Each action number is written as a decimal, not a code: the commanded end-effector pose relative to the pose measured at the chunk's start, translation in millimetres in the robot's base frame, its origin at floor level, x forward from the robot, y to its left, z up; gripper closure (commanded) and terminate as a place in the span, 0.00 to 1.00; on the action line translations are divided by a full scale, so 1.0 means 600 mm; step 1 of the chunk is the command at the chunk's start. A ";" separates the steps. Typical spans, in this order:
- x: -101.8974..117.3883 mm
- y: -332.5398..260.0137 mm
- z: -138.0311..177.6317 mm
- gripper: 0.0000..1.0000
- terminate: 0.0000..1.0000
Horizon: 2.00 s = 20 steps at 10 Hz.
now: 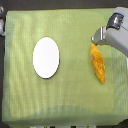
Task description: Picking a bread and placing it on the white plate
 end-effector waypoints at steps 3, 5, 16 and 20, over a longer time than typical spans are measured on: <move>-0.021 0.017 -0.141 0.00 0.00; -0.032 0.014 -0.178 0.00 0.00; -0.007 -0.021 -0.277 0.00 0.00; 0.003 -0.019 -0.256 1.00 0.00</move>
